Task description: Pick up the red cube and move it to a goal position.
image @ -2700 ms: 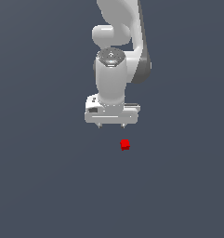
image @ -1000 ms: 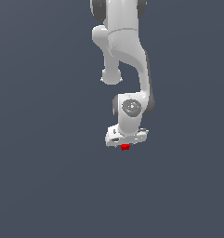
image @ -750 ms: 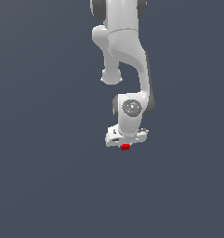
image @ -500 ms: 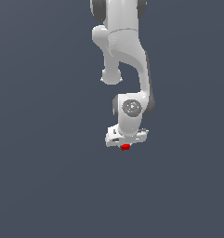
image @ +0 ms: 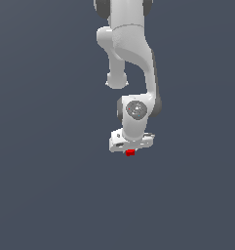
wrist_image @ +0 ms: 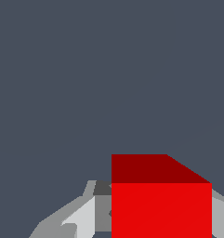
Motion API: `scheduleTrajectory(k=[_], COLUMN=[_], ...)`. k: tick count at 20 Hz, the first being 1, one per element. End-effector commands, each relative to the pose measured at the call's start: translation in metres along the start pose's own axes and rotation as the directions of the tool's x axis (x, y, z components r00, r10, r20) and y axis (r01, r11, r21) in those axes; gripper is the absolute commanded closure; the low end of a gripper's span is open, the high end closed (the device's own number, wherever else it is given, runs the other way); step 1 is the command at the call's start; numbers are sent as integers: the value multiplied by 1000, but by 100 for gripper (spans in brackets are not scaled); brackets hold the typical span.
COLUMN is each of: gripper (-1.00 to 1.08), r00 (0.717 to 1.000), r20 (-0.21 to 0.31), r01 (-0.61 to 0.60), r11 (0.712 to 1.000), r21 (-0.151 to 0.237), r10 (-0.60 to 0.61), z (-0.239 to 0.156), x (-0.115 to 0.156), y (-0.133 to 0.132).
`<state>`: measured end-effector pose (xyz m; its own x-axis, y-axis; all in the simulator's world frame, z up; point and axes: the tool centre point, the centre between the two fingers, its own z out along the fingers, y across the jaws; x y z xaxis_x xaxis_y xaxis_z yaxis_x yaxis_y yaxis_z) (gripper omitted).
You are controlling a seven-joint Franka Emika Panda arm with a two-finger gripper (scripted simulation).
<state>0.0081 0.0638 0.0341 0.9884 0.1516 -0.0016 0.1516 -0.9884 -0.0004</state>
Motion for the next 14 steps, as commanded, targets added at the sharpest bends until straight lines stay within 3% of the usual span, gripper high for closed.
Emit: scheduleTrajectory(k=[1,14], gripper=[108,108], r00=[1000,1000], r20=[-2,-2], r01=[-1,-1], r11=[1000,1000], r21=[0,0], r10=[1,1], z=[-11,-86], x=[-2,-18], y=[5,40])
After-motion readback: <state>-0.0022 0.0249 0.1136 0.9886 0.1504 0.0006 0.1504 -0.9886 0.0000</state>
